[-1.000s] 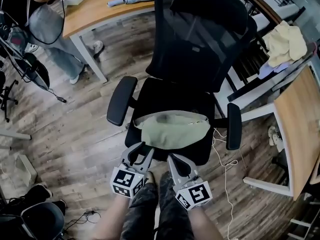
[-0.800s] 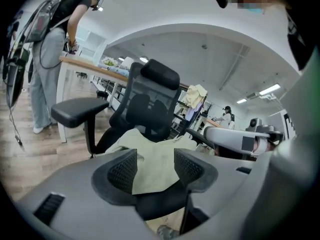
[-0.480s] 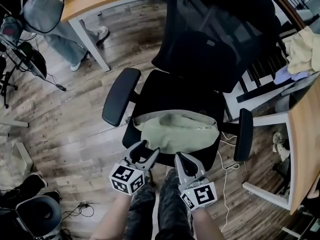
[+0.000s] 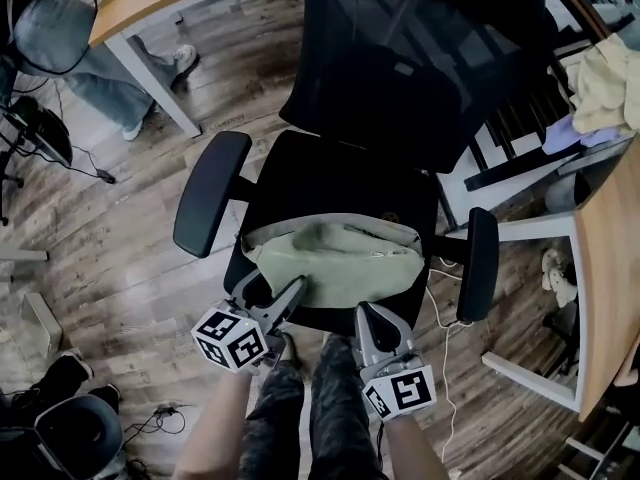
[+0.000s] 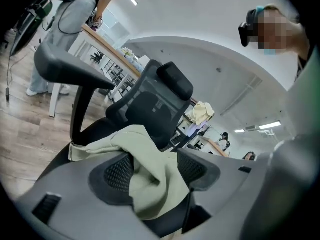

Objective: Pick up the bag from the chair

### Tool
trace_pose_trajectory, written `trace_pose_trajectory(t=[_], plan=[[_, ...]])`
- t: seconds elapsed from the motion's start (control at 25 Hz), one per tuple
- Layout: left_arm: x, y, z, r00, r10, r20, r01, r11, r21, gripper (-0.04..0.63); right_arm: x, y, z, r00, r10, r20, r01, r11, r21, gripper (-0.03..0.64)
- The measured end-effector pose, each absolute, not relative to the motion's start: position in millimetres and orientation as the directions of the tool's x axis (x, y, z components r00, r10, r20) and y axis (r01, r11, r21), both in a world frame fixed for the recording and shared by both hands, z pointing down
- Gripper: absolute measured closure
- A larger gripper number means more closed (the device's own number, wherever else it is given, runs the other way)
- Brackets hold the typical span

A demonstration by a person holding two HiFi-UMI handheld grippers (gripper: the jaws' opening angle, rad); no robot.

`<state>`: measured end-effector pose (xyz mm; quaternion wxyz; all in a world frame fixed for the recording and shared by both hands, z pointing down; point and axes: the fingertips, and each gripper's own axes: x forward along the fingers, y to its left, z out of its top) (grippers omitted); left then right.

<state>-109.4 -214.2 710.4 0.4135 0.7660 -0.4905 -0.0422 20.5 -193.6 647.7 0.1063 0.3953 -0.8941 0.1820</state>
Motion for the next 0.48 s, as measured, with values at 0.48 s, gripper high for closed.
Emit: trace_pose_trajectory(t=[0.48], plan=[[-127,-225,714,0.374,-0.839,0.395,-0.809,-0.087,0.581,0.571,83,-221,656,-0.5,-0.776,0.384,-0.865,0.437,-0.245,0.609]])
